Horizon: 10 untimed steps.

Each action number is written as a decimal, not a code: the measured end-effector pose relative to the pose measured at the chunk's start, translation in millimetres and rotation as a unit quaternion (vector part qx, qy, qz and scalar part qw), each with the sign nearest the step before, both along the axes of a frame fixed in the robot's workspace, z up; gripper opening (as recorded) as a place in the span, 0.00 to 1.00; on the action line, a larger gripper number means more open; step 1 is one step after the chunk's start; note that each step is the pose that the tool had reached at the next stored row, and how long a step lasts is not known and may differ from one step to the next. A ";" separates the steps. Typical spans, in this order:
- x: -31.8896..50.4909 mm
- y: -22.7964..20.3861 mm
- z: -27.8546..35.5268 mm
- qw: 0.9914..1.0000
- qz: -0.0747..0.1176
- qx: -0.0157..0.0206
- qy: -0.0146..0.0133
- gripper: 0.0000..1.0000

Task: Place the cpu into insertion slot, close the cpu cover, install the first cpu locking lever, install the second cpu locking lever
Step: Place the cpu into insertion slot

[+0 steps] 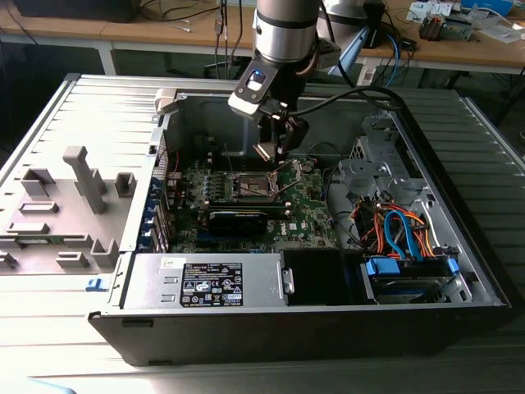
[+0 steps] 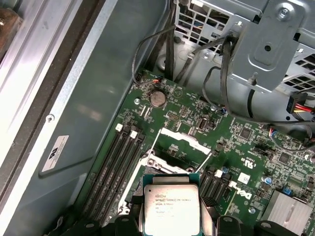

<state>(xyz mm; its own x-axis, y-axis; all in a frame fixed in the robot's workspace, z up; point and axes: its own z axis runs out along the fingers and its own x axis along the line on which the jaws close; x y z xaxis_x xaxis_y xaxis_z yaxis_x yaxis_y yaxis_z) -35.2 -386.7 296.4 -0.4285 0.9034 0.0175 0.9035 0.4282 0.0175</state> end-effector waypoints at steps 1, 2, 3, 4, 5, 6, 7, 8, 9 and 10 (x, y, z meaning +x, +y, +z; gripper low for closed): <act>0.0 0.0 0.0 1.000 -0.001 0.000 0.000 0.55; 0.0 0.0 0.0 1.000 -0.002 0.000 0.000 0.55; 0.0 0.0 -0.1 1.000 -0.004 0.000 0.000 0.55; 0.0 0.0 -0.1 1.000 -0.005 0.000 0.000 0.55; 0.0 0.0 -0.1 1.000 -0.006 0.000 0.000 0.55; 0.0 0.0 -0.2 1.000 -0.007 0.000 0.000 0.55; 0.0 0.0 -0.2 1.000 -0.008 0.000 0.000 0.55; 0.0 0.0 -0.2 1.000 -0.009 0.000 0.000 0.55; 0.0 0.0 -0.2 1.000 -0.011 0.000 0.000 0.55; 0.0 0.0 -0.3 1.000 -0.012 0.000 0.000 0.55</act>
